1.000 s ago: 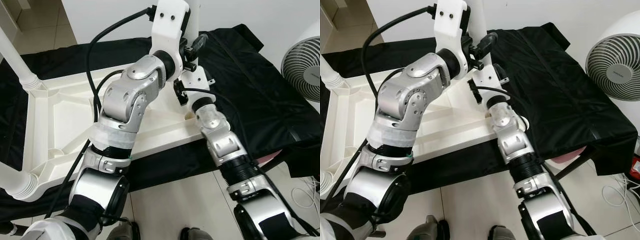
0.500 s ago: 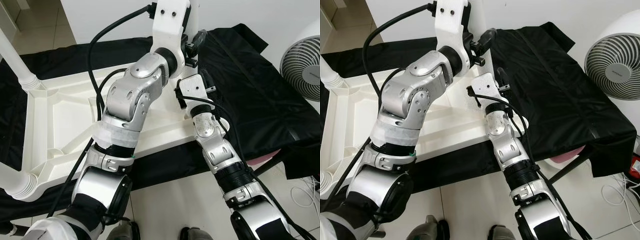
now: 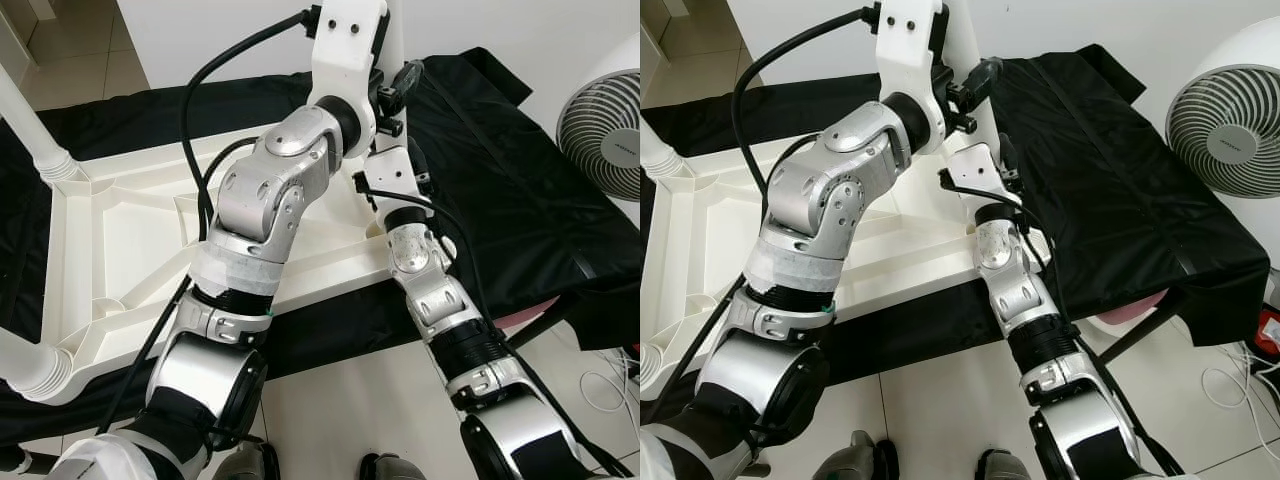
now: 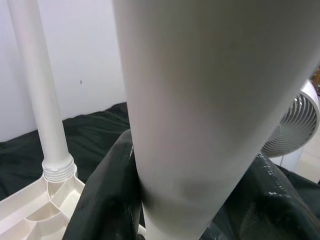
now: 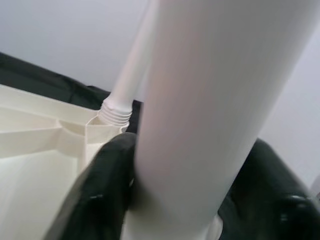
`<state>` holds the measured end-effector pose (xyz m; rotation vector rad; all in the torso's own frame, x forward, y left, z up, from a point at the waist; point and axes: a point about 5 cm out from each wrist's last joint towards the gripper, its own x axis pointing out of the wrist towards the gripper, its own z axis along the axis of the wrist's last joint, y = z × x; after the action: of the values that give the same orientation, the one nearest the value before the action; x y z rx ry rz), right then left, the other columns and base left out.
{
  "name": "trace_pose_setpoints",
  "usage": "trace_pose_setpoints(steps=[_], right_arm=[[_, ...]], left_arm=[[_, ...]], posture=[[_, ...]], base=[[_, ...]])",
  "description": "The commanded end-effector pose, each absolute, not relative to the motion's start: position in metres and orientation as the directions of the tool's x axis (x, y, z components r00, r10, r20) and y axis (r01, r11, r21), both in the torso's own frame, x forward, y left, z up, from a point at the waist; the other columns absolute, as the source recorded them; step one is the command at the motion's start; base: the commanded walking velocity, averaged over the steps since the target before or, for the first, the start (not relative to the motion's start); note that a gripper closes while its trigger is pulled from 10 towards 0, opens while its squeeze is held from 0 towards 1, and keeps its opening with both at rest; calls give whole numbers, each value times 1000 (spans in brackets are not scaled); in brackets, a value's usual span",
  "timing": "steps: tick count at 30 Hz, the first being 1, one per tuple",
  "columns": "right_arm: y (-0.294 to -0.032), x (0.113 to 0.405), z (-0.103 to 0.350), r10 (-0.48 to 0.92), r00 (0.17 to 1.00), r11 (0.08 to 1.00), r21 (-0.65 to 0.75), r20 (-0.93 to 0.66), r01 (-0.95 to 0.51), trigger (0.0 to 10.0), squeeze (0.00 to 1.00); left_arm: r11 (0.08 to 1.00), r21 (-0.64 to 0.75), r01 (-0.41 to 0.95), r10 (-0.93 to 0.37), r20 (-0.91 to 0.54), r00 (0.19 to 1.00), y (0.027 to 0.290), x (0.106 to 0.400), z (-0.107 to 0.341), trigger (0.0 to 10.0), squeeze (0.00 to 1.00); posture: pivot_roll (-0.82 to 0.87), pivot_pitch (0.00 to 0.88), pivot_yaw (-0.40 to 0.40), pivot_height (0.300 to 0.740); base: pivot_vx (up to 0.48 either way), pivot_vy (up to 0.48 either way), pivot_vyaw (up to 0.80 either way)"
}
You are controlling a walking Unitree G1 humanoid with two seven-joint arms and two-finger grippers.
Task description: Building children table
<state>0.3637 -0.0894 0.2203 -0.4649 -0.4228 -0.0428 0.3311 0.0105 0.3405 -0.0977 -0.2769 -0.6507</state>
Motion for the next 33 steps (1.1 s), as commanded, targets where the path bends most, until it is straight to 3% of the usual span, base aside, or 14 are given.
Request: trace_pose_setpoints(steps=[1, 3, 4, 5, 6, 16, 17, 19, 20, 25, 27, 28, 29, 33], right_arm=[[-92, 365, 224, 26, 901, 894, -414, 432, 173, 10000, 1000], [-92, 365, 224, 21, 899, 889, -419, 437, 183, 10000, 1000], [-93, 365, 224, 20, 898, 887, -422, 439, 186, 10000, 871], [-93, 365, 224, 20, 898, 887, -422, 439, 186, 10000, 871], [-93, 365, 224, 20, 898, 886, -424, 440, 188, 10000, 0], [-96, 367, 225, 8, 894, 881, -427, 449, 206, 10000, 0], [-96, 367, 224, 11, 893, 880, -428, 450, 205, 9020, 0], [-96, 367, 224, 11, 893, 880, -428, 450, 205, 9020, 0], [-96, 368, 224, 12, 893, 878, -432, 450, 206, 4941, 0], [-100, 371, 222, -1, 892, 869, -441, 452, 225, 3059, 0], [-101, 371, 222, -2, 892, 867, -443, 452, 227, 3059, 0], [-102, 372, 222, -9, 891, 867, -440, 453, 232, 2392, 0], [-103, 372, 222, -12, 891, 868, -438, 453, 235, 0, 0], [-105, 372, 222, -17, 889, 868, -434, 458, 241, 0, 0]], left_arm=[[793, 15, 609, -587, 284, 758, 8, 330, 342, 10000, 0], [792, 15, 610, -588, 283, 757, 8, 330, 342, 10000, 0], [792, 15, 611, -589, 284, 757, 7, 329, 342, 10000, 0], [792, 15, 611, -589, 284, 757, 7, 329, 342, 10000, 0], [792, 14, 611, -589, 284, 757, 7, 330, 342, 10000, 0], [788, 17, 616, -594, 285, 752, 6, 329, 343, 10000, 0], [786, 17, 618, -596, 286, 750, 5, 328, 343, 10000, 0], [786, 17, 618, -596, 286, 750, 5, 328, 343, 10000, 0], [784, 18, 620, -598, 287, 748, 5, 328, 344, 10000, 0], [776, 19, 631, -608, 289, 739, 1, 325, 345, 10000, 0], [775, 19, 632, -609, 290, 738, 1, 325, 345, 10000, 0], [775, 19, 632, -609, 290, 738, 1, 325, 345, 10000, 0], [774, 19, 633, -610, 291, 737, 1, 324, 345, 10000, 0], [775, 25, 631, -609, 293, 737, 0, 324, 346, 10000, 0]], posture=[[-51, 105, 37, 740], [-51, 105, 37, 740], [-51, 105, 37, 740], [-51, 105, 37, 740], [-51, 105, 37, 740], [-53, 104, 38, 740], [-53, 104, 38, 740], [-53, 104, 38, 740], [-53, 104, 38, 740], [-52, 102, 38, 740], [-52, 102, 38, 740], [-53, 102, 37, 740], [-53, 102, 37, 740], [-53, 102, 36, 740]], base=[[0, 0, 0], [0, 0, 0], [0, 0, 0], [0, 0, 0], [0, 0, 0], [0, 0, 0], [0, 0, 0], [0, 0, 0], [0, 0, 0], [0, 0, 0], [0, 0, 0], [0, 0, 0], [0, 0, 0], [0, 0, 0]])
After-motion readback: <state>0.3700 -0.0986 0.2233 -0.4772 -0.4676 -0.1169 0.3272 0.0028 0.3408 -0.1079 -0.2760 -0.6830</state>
